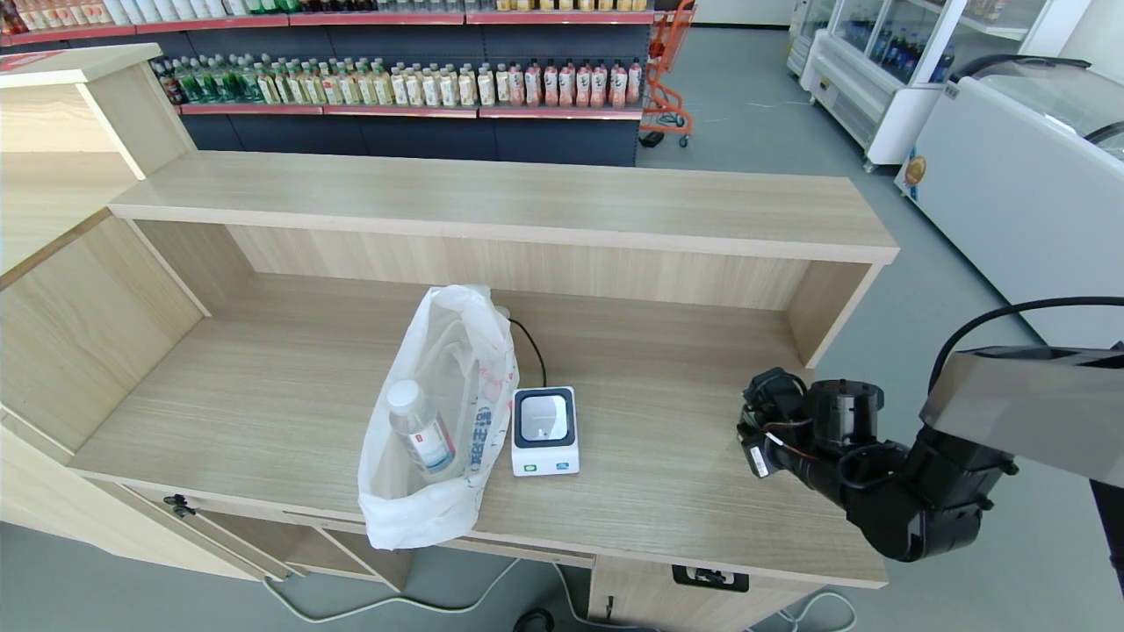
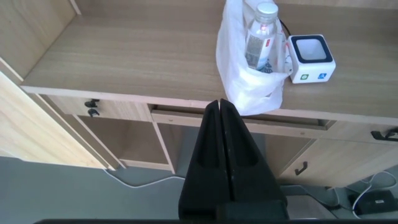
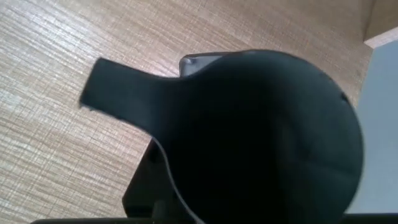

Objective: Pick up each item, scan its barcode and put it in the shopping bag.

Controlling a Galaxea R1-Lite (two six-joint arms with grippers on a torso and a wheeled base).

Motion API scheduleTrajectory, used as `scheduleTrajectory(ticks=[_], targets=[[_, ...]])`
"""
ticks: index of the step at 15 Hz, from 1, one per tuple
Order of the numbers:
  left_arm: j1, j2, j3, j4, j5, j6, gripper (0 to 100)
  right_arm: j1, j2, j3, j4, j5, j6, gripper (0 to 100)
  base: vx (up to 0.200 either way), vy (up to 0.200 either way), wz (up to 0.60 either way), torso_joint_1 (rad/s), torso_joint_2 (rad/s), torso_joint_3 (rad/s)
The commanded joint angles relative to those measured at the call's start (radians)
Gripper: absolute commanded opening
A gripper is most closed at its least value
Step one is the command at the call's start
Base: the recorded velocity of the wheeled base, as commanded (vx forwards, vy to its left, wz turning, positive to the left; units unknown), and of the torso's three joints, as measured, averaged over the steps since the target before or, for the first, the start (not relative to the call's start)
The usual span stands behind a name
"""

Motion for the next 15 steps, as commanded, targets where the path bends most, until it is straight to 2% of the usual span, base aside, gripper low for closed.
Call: scheduleTrajectory(ticks=[1, 3, 5, 7, 9, 11, 12, 13, 14, 15], targets=[[0.000, 0.000, 0.000, 0.000, -0.001, 0.000, 0, -0.001, -0.038, 0.021, -0.028, -0.001, -0.001, 0, 0.000, 0.000, 0.00, 0.000, 0.00, 0.000], [0.000, 0.001, 0.000, 0.000, 0.000, 0.000, 0, -0.007, -0.098, 0.068, -0.044, -0.002, -0.003, 0, 0.000, 0.000, 0.00, 0.000, 0.00, 0.000], [0.000, 0.000, 0.000, 0.000, 0.000, 0.000, 0, -0.009, -0.261, 0.166, -0.044, -0.005, -0.006, 0, 0.000, 0.000, 0.00, 0.000, 0.00, 0.000], [0.000, 0.000, 0.000, 0.000, 0.000, 0.000, 0, -0.024, -0.433, 0.295, -0.059, -0.016, -0.032, 0, 0.000, 0.000, 0.00, 0.000, 0.00, 0.000], [0.000, 0.000, -0.001, 0.000, 0.000, 0.000, 0, -0.044, -0.589, 0.459, -0.094, -0.018, -0.129, 0, 0.000, 0.000, 0.00, 0.000, 0.00, 0.000], [0.000, 0.000, 0.000, 0.000, 0.000, 0.000, 0, -0.027, -0.753, 0.456, -0.053, -0.015, -0.189, 0, 0.000, 0.000, 0.00, 0.000, 0.00, 0.000], [0.000, 0.000, 0.000, 0.000, 0.000, 0.000, 0, -0.016, -0.801, 0.455, -0.034, -0.015, -0.230, 0, 0.000, 0.000, 0.00, 0.000, 0.00, 0.000], [0.000, 0.000, -0.001, 0.000, 0.000, 0.000, 0, -0.007, -0.911, 0.452, 0.010, -0.005, -0.386, 0, 0.000, 0.000, 0.00, 0.000, 0.00, 0.000], [0.000, 0.000, 0.000, 0.000, 0.000, 0.000, 0, 0.002, -0.970, 0.452, 0.035, 0.027, -0.471, 0, 0.000, 0.000, 0.00, 0.000, 0.00, 0.000], [0.000, 0.000, 0.000, 0.000, 0.000, 0.000, 0, 0.030, -1.012, 0.450, 0.042, 0.125, -0.558, 0, 0.000, 0.000, 0.00, 0.000, 0.00, 0.000]])
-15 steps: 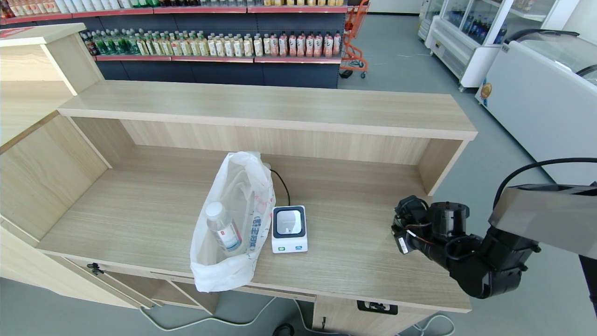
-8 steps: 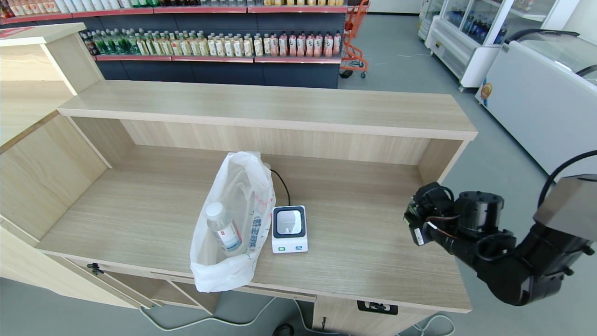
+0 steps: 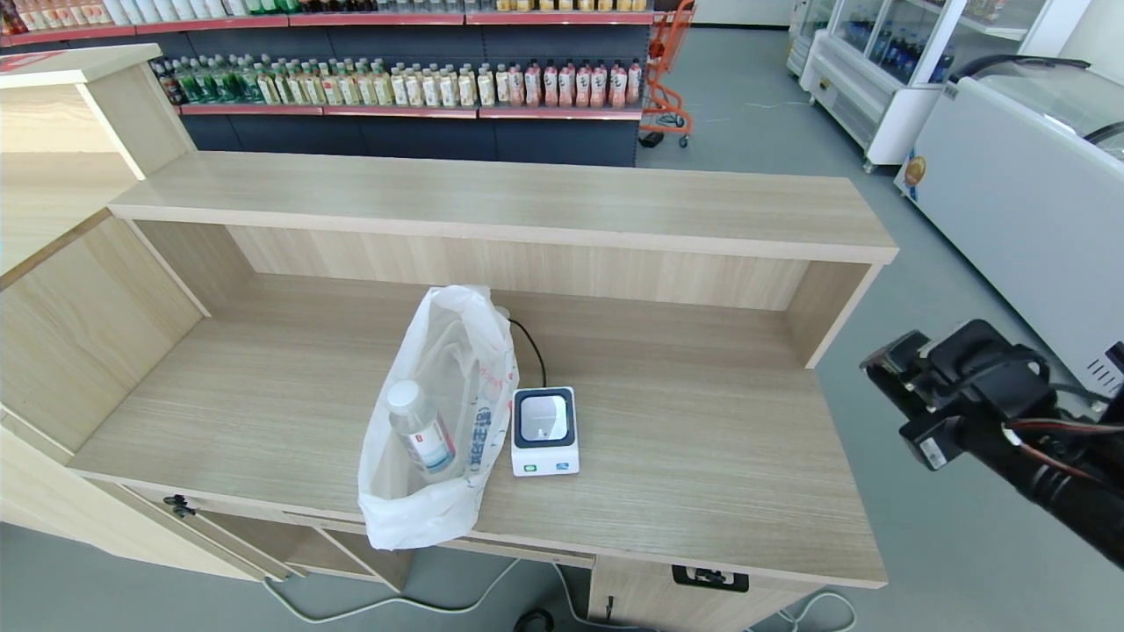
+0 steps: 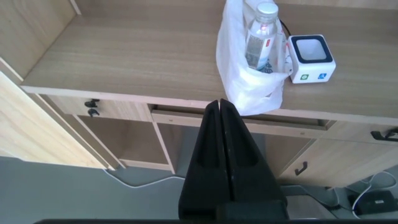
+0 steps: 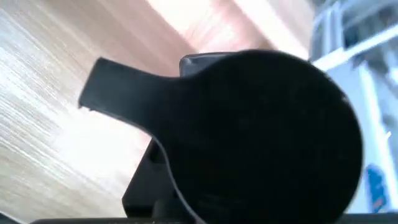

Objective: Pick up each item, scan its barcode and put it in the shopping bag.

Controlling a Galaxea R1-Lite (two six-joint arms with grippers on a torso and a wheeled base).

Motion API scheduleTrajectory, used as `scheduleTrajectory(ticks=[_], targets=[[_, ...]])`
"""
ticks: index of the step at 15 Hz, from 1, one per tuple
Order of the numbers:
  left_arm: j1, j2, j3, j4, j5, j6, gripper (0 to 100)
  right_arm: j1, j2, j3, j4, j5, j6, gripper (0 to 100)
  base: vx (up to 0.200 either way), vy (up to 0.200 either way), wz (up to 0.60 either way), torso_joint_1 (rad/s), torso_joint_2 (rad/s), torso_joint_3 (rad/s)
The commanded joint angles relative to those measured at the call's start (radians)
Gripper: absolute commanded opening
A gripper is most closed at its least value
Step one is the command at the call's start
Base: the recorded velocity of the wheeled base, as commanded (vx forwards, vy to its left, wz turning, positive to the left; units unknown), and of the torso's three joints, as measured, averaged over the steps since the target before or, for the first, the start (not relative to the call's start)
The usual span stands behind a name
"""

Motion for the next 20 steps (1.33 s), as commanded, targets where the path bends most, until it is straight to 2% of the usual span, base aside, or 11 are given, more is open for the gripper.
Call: scheduleTrajectory(ticks=[1, 2, 3, 4, 5, 7, 9, 10, 12, 13, 20], targets=[[0.000, 0.000, 0.000, 0.000, 0.000, 0.000, 0, 0.040, -0.212, 0.004, 0.023, 0.185, -0.218, 0, 0.000, 0.000, 0.00, 0.000, 0.00, 0.000], [0.000, 0.000, 0.000, 0.000, 0.000, 0.000, 0, 0.040, -0.247, -0.004, 0.028, 0.297, -0.378, 0, 0.000, 0.000, 0.00, 0.000, 0.00, 0.000], [0.000, 0.000, -0.001, 0.000, 0.000, 0.000, 0, 0.043, -0.276, -0.005, 0.029, 0.345, -0.473, 0, 0.000, 0.000, 0.00, 0.000, 0.00, 0.000], [0.000, 0.000, -0.001, 0.000, 0.000, 0.000, 0, 0.072, -0.338, -0.005, 0.031, 0.471, -0.691, 0, 0.000, 0.000, 0.00, 0.000, 0.00, 0.000], [0.000, 0.001, 0.000, 0.000, 0.000, 0.000, 0, 0.083, -0.390, -0.005, 0.031, 0.593, -0.804, 0, 0.000, 0.000, 0.00, 0.000, 0.00, 0.000], [0.000, 0.000, -0.001, 0.000, 0.000, 0.000, 0, 0.084, -0.499, -0.017, 0.028, 0.768, -0.973, 0, 0.000, 0.000, 0.00, 0.000, 0.00, 0.000], [0.000, 0.000, 0.000, 0.000, 0.000, 0.000, 0, 0.087, -0.514, -0.014, -0.002, 0.911, -1.047, 0, 0.000, 0.000, 0.00, 0.000, 0.00, 0.000], [0.000, 0.000, 0.000, 0.000, 0.000, 0.000, 0, 0.092, -0.516, -0.011, -0.008, 0.934, -1.062, 0, 0.000, 0.000, 0.00, 0.000, 0.00, 0.000], [0.000, 0.000, 0.000, 0.000, -0.001, 0.000, 0, 0.274, -0.500, 0.001, 0.000, 0.940, -1.208, 0, 0.000, 0.000, 0.00, 0.000, 0.00, 0.000], [0.000, 0.000, 0.000, 0.000, 0.000, 0.000, 0, 0.310, -0.482, 0.001, 0.002, 0.940, -1.221, 0, 0.000, 0.000, 0.00, 0.000, 0.00, 0.000], [0.000, 0.000, 0.000, 0.000, 0.000, 0.000, 0, 0.429, -0.399, 0.000, 0.002, 0.935, -1.260, 0, 0.000, 0.000, 0.00, 0.000, 0.00, 0.000]])
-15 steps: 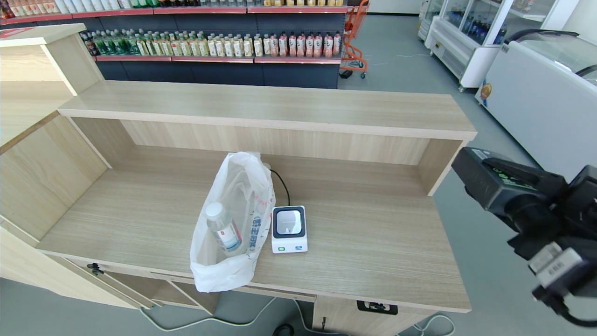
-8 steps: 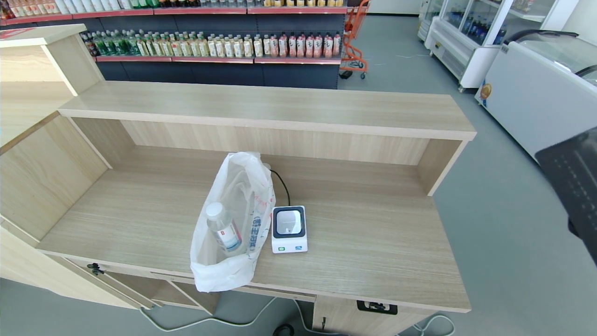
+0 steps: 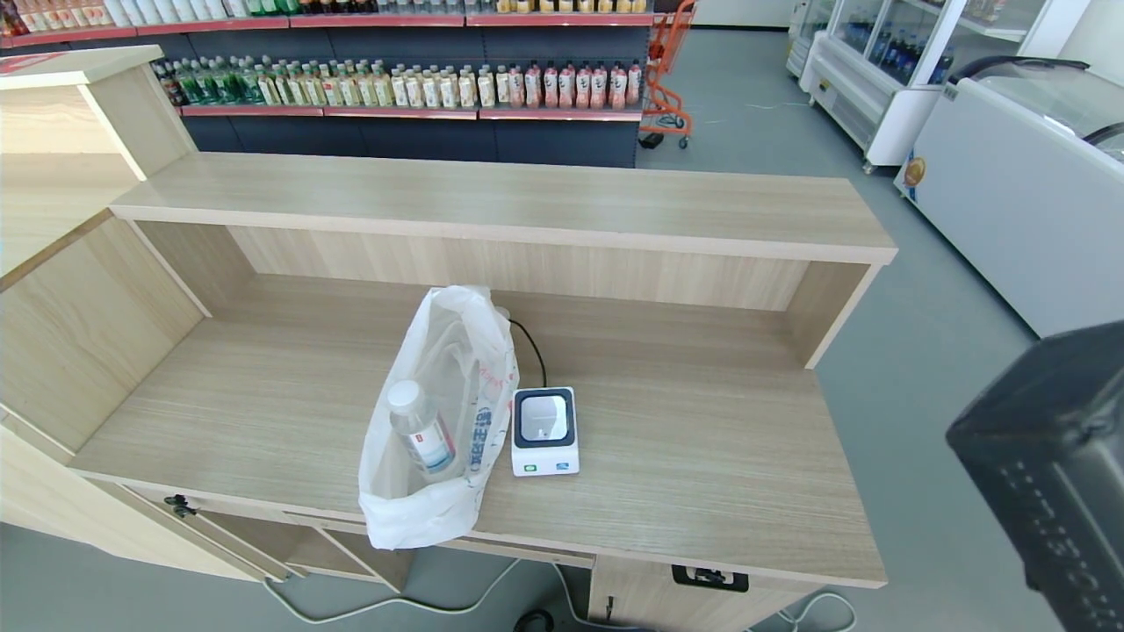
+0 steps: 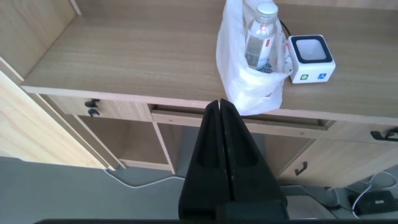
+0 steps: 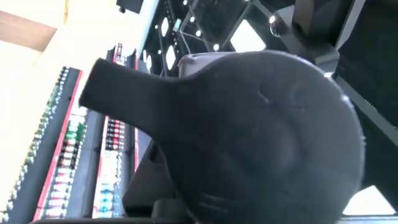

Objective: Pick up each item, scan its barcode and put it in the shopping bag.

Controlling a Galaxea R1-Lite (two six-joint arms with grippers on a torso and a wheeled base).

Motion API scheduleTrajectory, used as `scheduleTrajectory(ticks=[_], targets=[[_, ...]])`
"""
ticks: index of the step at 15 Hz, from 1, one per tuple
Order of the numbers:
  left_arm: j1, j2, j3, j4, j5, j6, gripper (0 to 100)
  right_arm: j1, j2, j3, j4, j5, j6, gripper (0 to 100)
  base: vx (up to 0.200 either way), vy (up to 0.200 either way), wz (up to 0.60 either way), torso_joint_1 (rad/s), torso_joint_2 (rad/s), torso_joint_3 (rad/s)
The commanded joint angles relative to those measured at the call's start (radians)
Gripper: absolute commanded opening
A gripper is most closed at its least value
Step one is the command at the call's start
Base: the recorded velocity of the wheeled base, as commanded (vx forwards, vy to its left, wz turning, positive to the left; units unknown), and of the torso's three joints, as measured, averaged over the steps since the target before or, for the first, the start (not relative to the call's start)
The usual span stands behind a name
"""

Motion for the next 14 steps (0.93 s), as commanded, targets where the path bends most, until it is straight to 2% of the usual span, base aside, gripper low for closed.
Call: scheduleTrajectory(ticks=[1, 14], targets=[[0.000, 0.000, 0.000, 0.000, 0.000, 0.000, 0, 0.019, 0.031, -0.002, -0.002, 0.000, 0.000, 0, 0.000, 0.000, 0.00, 0.000, 0.00, 0.000], [0.000, 0.000, 0.000, 0.000, -0.001, 0.000, 0, 0.038, 0.028, -0.005, -0.003, 0.002, -0.006, 0, 0.000, 0.000, 0.00, 0.000, 0.00, 0.000]])
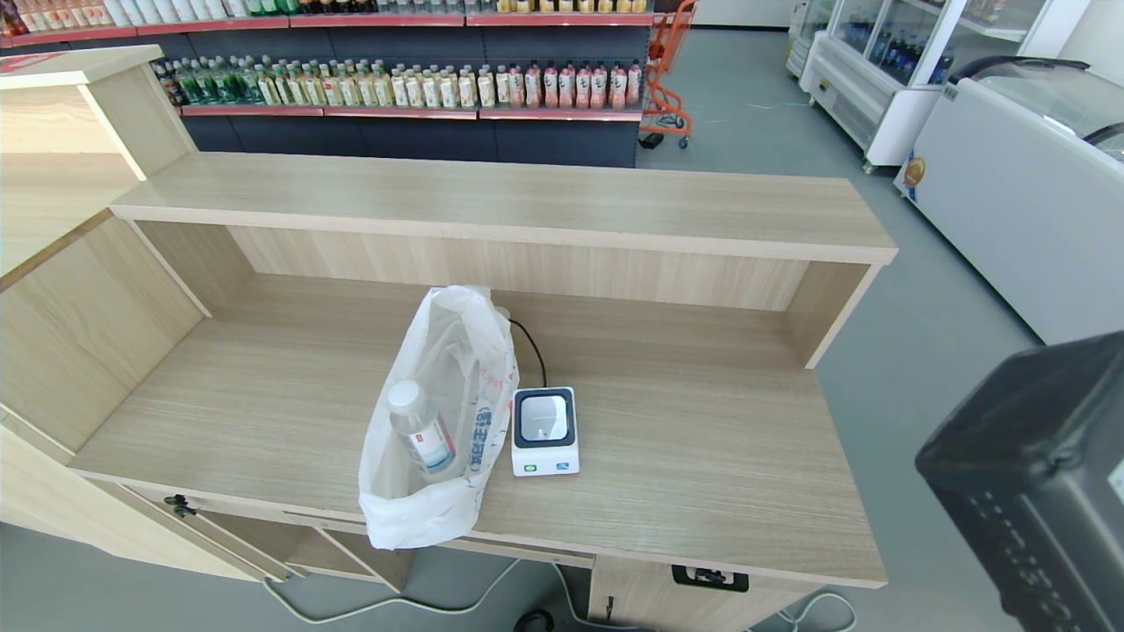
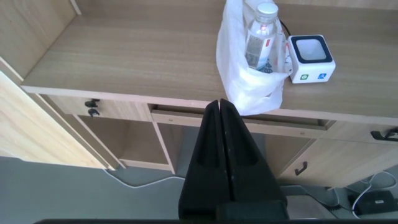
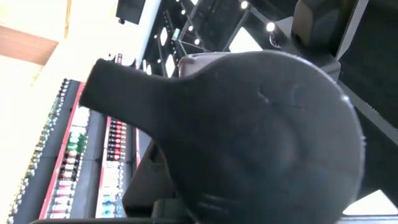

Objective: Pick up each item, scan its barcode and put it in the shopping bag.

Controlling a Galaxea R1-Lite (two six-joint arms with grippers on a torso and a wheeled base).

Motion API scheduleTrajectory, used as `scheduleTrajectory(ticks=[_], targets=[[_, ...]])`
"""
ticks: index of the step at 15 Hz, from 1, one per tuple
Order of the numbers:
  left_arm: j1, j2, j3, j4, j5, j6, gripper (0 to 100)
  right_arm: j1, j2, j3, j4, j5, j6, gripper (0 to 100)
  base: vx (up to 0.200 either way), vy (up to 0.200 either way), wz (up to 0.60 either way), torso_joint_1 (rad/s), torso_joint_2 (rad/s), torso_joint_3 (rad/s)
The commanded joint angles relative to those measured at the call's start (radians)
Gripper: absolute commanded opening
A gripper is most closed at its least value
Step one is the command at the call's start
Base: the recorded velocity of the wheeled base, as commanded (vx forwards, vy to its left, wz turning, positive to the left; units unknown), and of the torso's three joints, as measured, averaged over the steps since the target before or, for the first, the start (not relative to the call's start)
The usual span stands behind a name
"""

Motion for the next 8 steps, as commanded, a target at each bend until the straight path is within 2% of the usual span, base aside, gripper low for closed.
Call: scheduleTrajectory(ticks=[1, 8], targets=[[0.000, 0.000, 0.000, 0.000, 0.000, 0.000, 0, 0.002, 0.001, 0.005, 0.002, 0.001, -0.002, 0, 0.000, 0.000, 0.00, 0.000, 0.00, 0.000], [0.000, 0.000, 0.000, 0.000, 0.000, 0.000, 0, 0.062, 0.044, 0.003, 0.002, -0.002, 0.001, 0, 0.000, 0.000, 0.00, 0.000, 0.00, 0.000]])
